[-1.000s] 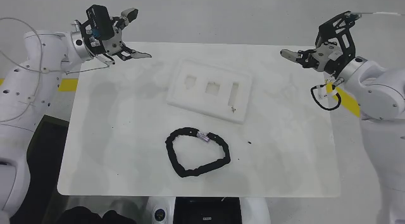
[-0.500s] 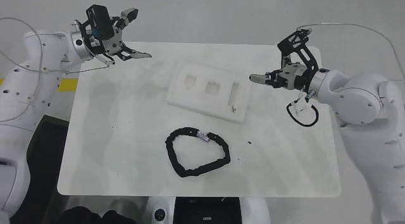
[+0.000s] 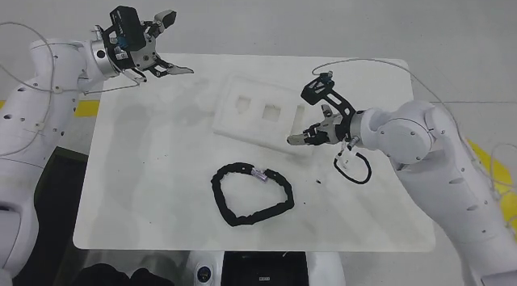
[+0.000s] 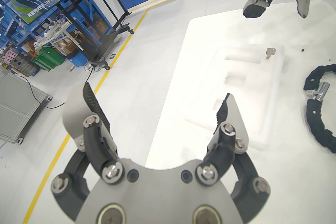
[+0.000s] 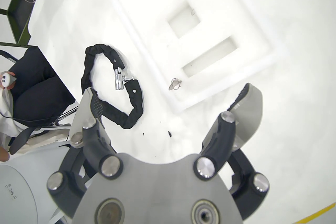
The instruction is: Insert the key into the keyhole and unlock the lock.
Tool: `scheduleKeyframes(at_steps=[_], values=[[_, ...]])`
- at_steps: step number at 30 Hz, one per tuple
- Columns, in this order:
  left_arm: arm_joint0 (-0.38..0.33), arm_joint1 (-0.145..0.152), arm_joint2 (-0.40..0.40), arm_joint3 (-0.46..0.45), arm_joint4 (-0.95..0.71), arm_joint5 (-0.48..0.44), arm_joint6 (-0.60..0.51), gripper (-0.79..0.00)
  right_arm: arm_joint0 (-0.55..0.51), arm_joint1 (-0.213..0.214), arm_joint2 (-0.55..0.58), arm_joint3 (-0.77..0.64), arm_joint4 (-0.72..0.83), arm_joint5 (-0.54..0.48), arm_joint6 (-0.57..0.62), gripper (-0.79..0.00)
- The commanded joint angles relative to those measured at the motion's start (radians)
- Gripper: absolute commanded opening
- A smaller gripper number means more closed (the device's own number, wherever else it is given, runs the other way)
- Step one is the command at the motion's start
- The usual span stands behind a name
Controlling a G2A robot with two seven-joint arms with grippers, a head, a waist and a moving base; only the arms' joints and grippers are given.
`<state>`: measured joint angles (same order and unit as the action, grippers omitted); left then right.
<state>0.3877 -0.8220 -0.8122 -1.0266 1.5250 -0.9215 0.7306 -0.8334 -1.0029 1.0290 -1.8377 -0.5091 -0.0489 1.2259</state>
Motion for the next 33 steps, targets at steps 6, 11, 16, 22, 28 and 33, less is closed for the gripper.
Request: scheduleKeyframes(at_steps=[6,11,16,22,28,33], values=[[0.000,0.000,0.000,0.000,0.000,0.000,0.000,0.000,0.033,-0.019,-0.081,0.045,-0.003,0.015,-0.017,0.000],[0.000,0.000,0.000,0.000,0.000,0.000,0.000,0.000,0.045,-0.027,-0.110,0.073,-0.024,0.027,-0.028,0.000],[0.000,0.000,0.000,0.000,0.000,0.000,0.000,0.000,0.045,-0.034,-0.137,0.087,-0.034,0.032,-0.028,-0.117],[0.000,0.000,0.000,0.000,0.000,0.000,0.000,0.000,0.054,-0.043,-0.165,0.107,-0.050,0.039,-0.027,-0.345],[0.000,0.000,0.000,0.000,0.000,0.000,0.000,0.000,0.063,-0.047,-0.178,0.122,-0.080,0.043,-0.011,-0.446],[0.000,0.000,0.000,0.000,0.000,0.000,0.000,0.000,0.067,-0.049,-0.182,0.125,-0.118,0.053,-0.001,-0.477]])
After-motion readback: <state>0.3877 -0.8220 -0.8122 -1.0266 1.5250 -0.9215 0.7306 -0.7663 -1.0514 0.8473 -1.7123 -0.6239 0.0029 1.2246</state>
